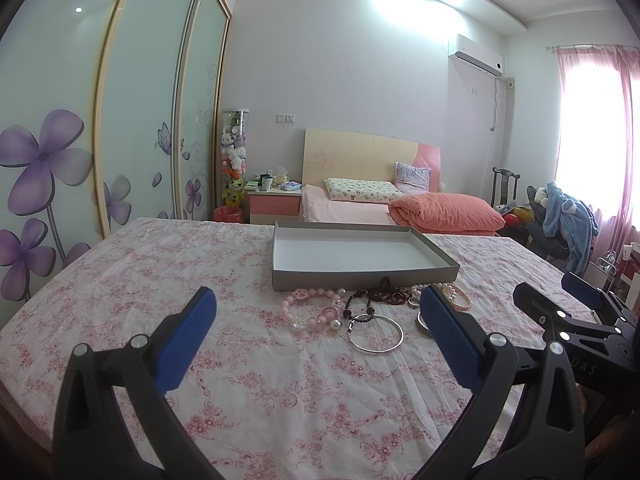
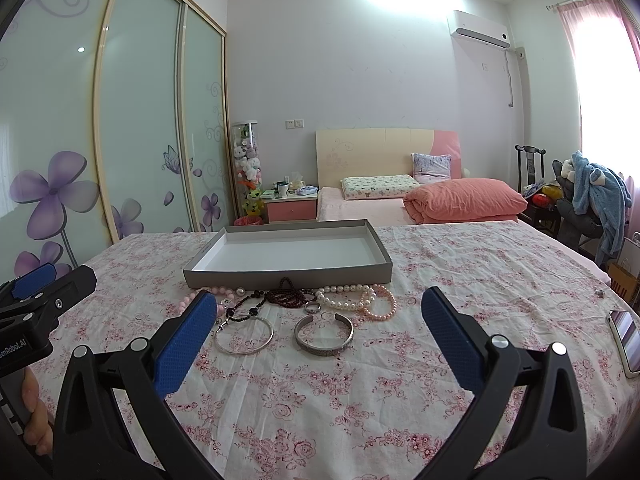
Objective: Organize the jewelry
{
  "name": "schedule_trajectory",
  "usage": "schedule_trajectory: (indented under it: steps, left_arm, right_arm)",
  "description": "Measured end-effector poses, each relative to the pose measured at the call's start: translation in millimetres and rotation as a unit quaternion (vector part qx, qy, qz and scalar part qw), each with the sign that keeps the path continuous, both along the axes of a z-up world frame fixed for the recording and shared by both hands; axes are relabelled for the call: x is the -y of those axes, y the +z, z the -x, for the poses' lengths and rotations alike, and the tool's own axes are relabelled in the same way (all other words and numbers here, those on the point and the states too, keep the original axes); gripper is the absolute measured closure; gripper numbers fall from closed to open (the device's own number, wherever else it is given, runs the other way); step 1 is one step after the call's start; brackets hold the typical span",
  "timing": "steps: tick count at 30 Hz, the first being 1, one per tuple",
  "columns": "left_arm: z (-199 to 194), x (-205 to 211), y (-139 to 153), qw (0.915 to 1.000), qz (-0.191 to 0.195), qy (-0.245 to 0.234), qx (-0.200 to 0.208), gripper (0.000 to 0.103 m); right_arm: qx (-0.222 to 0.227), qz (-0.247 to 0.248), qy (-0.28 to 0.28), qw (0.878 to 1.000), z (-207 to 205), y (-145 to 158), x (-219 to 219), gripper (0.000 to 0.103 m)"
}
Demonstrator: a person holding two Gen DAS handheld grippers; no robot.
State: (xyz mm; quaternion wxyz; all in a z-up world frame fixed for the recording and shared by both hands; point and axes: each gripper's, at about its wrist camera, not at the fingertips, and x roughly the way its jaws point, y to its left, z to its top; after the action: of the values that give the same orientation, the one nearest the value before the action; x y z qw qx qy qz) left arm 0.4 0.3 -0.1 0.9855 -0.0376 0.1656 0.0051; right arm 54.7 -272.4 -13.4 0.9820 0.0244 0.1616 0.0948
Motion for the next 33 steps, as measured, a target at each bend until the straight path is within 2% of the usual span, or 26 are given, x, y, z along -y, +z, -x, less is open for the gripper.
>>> schedule_trajectory:
  steps: [15, 23, 29, 33]
  left_arm:
    - [0, 0, 0, 1.0000, 0.001, 0.001, -0.002, 0.004]
    - [-11, -2, -5, 0.9999, 0.002, 0.004, -0.014, 0.004]
    - [-26, -9, -18, 0.9990, -0.001, 0.014, -0.043, 0.004]
    - [-44, -14, -29, 0.9963, -0.001, 0.018, -0.084, 0.004]
  right_arm:
    - [-0.003, 0.001, 0.000, 1.000, 1, -5, -2, 0.002]
    - [-0.020, 0.002, 0.000, 1.000, -11, -7, -4, 0.002]
    - [-0.056, -0.004, -0.003, 0.998, -27, -14, 0, 0.002]
    - [-0.097, -0.015, -0.007, 0.995, -46, -23, 5, 0.002]
